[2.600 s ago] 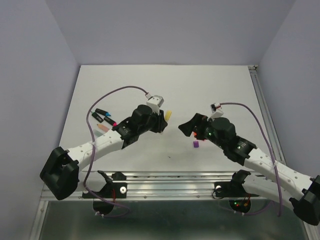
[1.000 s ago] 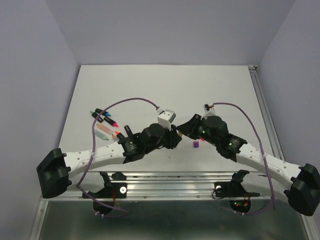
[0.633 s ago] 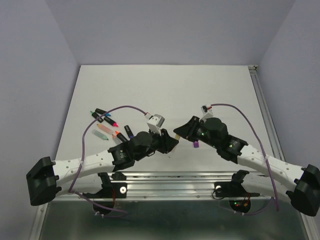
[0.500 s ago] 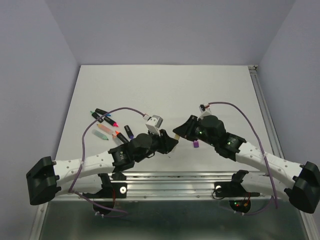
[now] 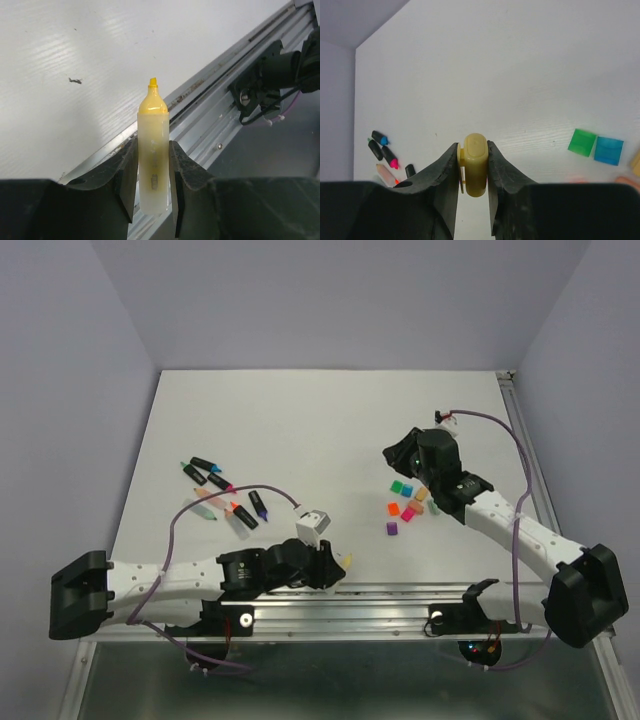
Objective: Open the pen caps
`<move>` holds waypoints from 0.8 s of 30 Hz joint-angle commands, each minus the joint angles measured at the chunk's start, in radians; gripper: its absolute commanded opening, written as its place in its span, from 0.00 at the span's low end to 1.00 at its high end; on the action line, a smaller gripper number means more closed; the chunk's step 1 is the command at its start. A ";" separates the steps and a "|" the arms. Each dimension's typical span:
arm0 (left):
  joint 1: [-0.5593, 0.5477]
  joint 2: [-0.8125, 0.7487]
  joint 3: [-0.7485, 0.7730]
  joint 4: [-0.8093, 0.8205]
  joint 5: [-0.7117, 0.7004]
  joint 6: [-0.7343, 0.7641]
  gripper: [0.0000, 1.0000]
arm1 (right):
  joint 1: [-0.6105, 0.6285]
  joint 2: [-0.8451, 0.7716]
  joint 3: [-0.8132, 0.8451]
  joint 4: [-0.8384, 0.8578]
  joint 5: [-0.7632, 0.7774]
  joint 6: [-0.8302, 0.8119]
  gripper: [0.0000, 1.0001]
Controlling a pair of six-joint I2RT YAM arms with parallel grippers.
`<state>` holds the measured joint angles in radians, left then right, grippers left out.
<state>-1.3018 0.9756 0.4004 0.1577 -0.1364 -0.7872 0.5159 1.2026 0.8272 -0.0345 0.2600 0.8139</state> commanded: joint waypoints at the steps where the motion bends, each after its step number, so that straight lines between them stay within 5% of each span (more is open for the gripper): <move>1: -0.004 -0.031 0.063 -0.046 -0.153 -0.047 0.00 | -0.001 0.006 0.009 -0.004 -0.080 -0.062 0.05; 9: 0.087 0.061 0.228 -0.251 -0.348 -0.081 0.00 | -0.001 0.057 -0.108 -0.100 -0.024 -0.082 0.16; 16: 0.301 0.184 0.281 -0.285 -0.310 -0.086 0.00 | -0.001 0.129 -0.108 -0.140 0.041 -0.081 0.25; 24: 0.366 0.229 0.316 -0.325 -0.338 -0.092 0.00 | -0.001 0.215 -0.091 -0.157 0.051 -0.064 0.30</move>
<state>-0.9516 1.2110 0.6632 -0.1425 -0.4263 -0.8673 0.5167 1.4078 0.7193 -0.1825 0.2729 0.7483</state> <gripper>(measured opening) 0.374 0.304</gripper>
